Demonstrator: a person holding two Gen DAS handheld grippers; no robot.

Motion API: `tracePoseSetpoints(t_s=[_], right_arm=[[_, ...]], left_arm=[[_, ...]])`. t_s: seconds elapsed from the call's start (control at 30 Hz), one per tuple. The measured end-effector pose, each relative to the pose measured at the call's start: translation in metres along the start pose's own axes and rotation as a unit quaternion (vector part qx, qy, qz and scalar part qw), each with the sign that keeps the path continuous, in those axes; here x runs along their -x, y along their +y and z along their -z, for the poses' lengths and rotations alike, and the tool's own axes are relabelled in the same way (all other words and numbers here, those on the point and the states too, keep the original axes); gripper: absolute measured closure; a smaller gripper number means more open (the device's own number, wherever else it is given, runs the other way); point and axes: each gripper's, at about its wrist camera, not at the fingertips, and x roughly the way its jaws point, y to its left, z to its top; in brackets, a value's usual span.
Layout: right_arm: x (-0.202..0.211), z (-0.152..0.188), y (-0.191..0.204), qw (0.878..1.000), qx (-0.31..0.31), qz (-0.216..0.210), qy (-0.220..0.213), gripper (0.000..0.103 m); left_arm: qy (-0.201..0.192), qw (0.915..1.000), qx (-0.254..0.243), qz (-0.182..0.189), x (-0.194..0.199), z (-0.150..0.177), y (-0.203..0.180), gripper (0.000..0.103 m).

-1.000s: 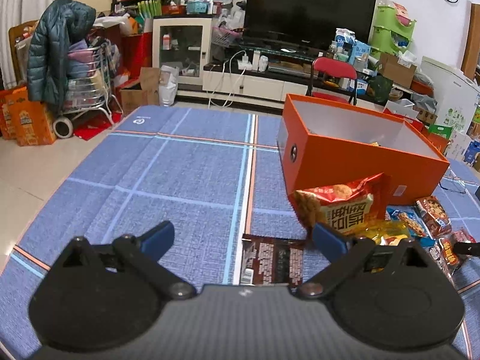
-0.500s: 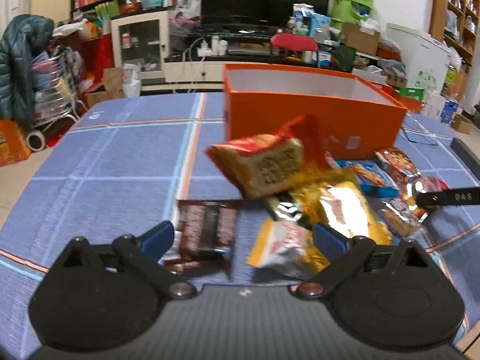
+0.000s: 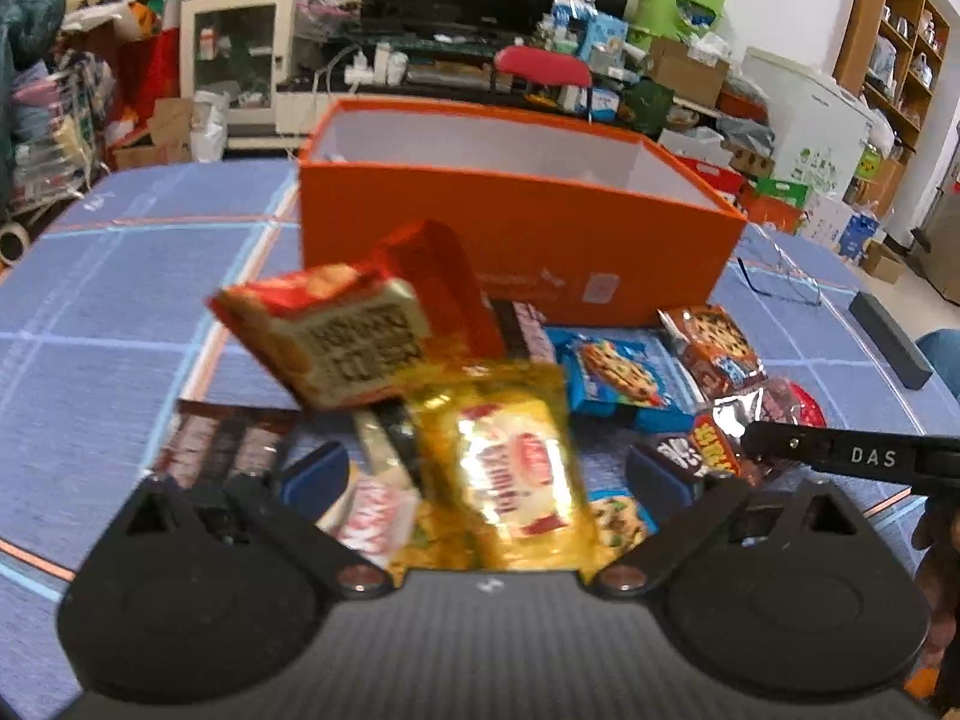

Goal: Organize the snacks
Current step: 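Grasp the red-and-brown cookie bag with the right tool while the left tool grasps the gold bag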

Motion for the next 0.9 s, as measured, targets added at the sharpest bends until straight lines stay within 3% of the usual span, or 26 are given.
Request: tracePoseSetpoints(t_s=[0.03,0.07,0.23,0.67,0.9], right_arm=[[0.0,0.0,-0.002,1.0,-0.004,-0.003,0.001,0.079],[0.001,0.001,-0.003,1.0,-0.005,-0.005,0.002,0.079],[0.003,0.001,-0.003,1.0,0.003,-0.004,0.0,0.08],[0.015,-0.004,0.006,0.999,0.027,0.001,-0.023,0.088],[0.032,-0.005,0.023,0.994,0.089,0.037,-0.058,0.091]], left_arm=[[0.005,1.0,-0.003,0.002,-0.004,0.0,-0.003,0.03],[0.01,0.9999,-0.009,-0.002,-0.008,0.0,-0.004,0.052],[0.03,0.9995,0.006,0.011,-0.017,-0.001,0.001,0.064],[-0.011,0.9996,-0.007,0.025,0.021,-0.005,0.013,0.069],[-0.035,0.9989,-0.021,0.021,0.037,-0.009,0.01,0.069]])
